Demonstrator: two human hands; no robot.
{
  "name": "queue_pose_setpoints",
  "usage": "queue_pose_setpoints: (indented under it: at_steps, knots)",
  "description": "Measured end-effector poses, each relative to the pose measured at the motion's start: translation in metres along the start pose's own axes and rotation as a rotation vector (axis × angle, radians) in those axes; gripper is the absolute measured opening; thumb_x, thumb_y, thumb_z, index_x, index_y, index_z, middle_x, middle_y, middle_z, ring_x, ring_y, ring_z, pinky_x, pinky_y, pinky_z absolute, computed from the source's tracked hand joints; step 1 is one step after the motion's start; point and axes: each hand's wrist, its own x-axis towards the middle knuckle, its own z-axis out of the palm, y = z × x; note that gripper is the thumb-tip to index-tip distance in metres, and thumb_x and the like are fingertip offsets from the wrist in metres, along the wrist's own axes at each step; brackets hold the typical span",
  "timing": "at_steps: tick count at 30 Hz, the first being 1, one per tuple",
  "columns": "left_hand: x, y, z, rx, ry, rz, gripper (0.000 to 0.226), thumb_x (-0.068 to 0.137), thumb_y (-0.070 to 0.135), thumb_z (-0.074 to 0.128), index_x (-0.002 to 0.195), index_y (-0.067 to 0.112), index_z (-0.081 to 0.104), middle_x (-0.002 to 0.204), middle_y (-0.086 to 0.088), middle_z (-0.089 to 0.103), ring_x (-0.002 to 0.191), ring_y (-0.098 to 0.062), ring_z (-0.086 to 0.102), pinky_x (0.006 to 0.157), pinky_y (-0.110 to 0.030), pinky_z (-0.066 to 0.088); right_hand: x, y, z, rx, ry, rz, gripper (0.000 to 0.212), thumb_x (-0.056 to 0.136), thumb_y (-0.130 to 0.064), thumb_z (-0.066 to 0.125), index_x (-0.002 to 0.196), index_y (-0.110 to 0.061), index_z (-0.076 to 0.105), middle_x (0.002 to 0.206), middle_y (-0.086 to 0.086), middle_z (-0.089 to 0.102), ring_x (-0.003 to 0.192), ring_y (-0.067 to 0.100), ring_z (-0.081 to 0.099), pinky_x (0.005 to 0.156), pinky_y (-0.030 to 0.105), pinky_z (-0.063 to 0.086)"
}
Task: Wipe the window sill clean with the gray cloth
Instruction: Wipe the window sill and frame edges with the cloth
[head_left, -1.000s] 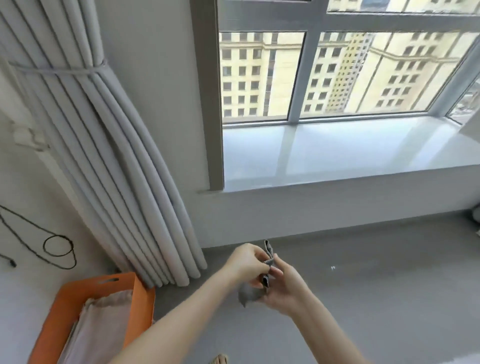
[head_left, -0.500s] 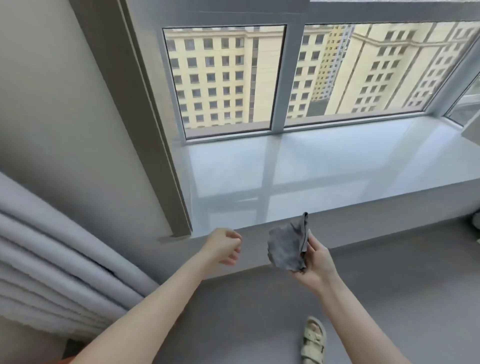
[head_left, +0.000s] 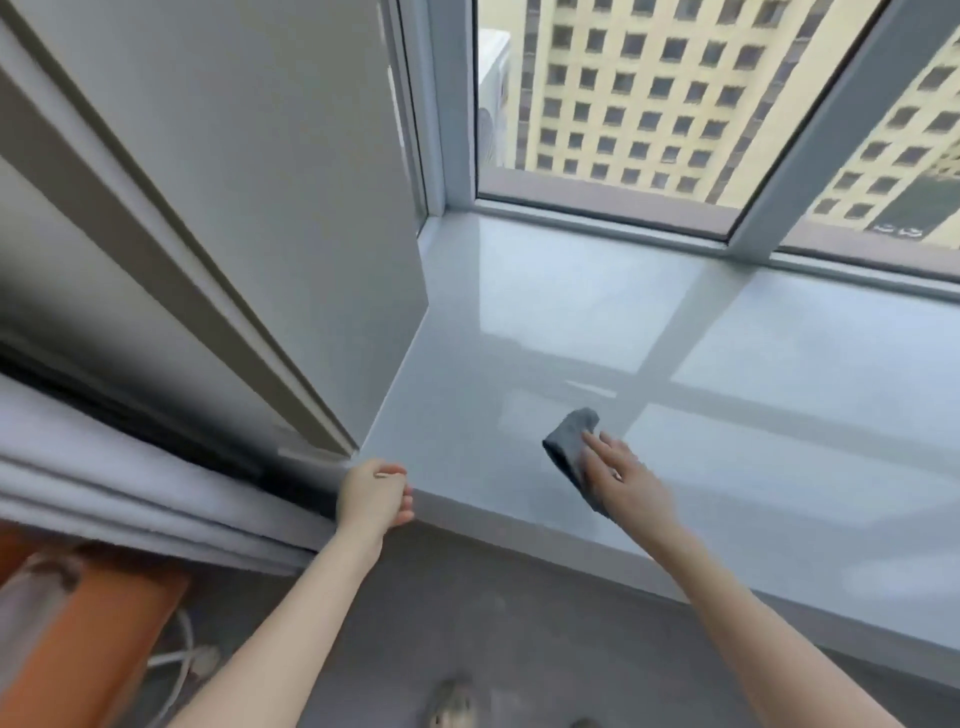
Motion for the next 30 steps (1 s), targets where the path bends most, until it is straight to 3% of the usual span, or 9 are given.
queue_pose_setpoints:
  at_steps: [2,5,10,13,17,20,23,27,30]
  knots:
    - [0.015,-0.008,0.004,-0.008,0.082,0.007,0.021,0.086,0.000,0.043,0.079,0.014,0.056,0.076,-0.010,0.058,0.063,-0.019,0.055,0.053,-0.028,0.049,0.042,0.015,0.023,-0.481,0.027,-0.128,0.060,0.093,-0.058,0.023,0.146,-0.031,0.026,0.157,0.004,0.021,0.146,0.022,0.012,0.118,0.042,0.009]
    - [0.033,-0.017,0.005,0.017,0.156,0.039,0.019,0.085,0.001,0.044,0.084,0.015,0.057,0.077,-0.007,0.061,0.062,-0.017,0.055,0.053,-0.028,0.047,0.080,0.030,0.066,-0.665,-0.109,-0.266,0.090,0.079,-0.073,-0.012,0.149,-0.024,0.017,0.159,0.010,0.010,0.147,0.025,0.003,0.119,0.043,0.000]
    - [0.061,-0.031,-0.004,0.062,0.226,0.049,0.020,0.085,0.002,0.046,0.083,0.016,0.060,0.074,-0.005,0.065,0.060,-0.015,0.059,0.055,-0.028,0.042,0.093,0.016,0.141,-0.790,-0.037,-0.519,0.057,0.095,-0.043,0.026,0.139,-0.011,0.043,0.150,0.018,0.033,0.143,0.032,0.019,0.112,0.052,0.010]
    - [0.072,-0.039,-0.009,0.049,0.266,0.019,0.021,0.084,0.003,0.046,0.082,0.017,0.061,0.073,-0.004,0.065,0.060,-0.015,0.059,0.053,-0.027,0.040,0.102,-0.017,0.174,-0.792,-0.126,-0.896,0.053,0.096,-0.041,0.029,0.140,-0.015,0.042,0.151,0.015,0.033,0.143,0.030,0.022,0.112,0.050,0.012]
    - [0.078,-0.050,-0.011,0.005,0.353,-0.034,0.022,0.083,0.001,0.046,0.082,0.017,0.062,0.072,-0.005,0.065,0.060,-0.016,0.060,0.052,-0.027,0.039,0.125,-0.052,0.221,-0.802,-0.433,-1.341,0.049,0.097,-0.040,0.026,0.138,-0.022,0.045,0.151,0.009,0.034,0.142,0.029,0.025,0.115,0.049,0.006]
    - [0.081,-0.057,-0.011,-0.055,0.436,-0.070,0.020,0.083,-0.001,0.047,0.084,0.012,0.063,0.072,-0.007,0.065,0.060,-0.016,0.059,0.053,-0.027,0.039,0.159,-0.067,0.225,-0.750,-0.472,-1.585,0.047,0.097,-0.037,0.027,0.137,-0.025,0.047,0.147,0.003,0.042,0.139,0.025,0.033,0.116,0.043,0.008]
    - [0.081,-0.063,-0.010,-0.129,0.503,-0.091,0.021,0.083,-0.003,0.046,0.084,0.010,0.062,0.073,-0.008,0.063,0.060,-0.015,0.057,0.054,-0.027,0.040,0.182,-0.064,0.204,-0.700,-0.431,-1.466,0.047,0.097,-0.037,0.027,0.140,-0.024,0.043,0.148,-0.001,0.042,0.139,0.019,0.034,0.115,0.041,0.011]
    - [0.071,-0.070,-0.011,-0.210,0.555,-0.114,0.022,0.083,-0.004,0.045,0.083,0.010,0.062,0.072,-0.006,0.063,0.062,-0.014,0.058,0.056,-0.026,0.043,0.221,-0.051,0.165,-0.776,-0.187,-1.151,0.056,0.097,-0.047,0.014,0.142,-0.025,0.039,0.150,0.000,0.037,0.140,0.022,0.032,0.115,0.043,0.014]
    - [0.062,-0.075,-0.013,-0.263,0.588,-0.109,0.023,0.082,-0.002,0.045,0.081,0.013,0.061,0.072,-0.004,0.063,0.065,-0.015,0.059,0.058,-0.027,0.044,0.222,-0.058,0.165,-0.811,-0.117,-0.920,0.062,0.093,-0.049,0.007,0.146,-0.025,0.028,0.156,0.000,0.026,0.145,0.022,0.017,0.118,0.045,0.007]
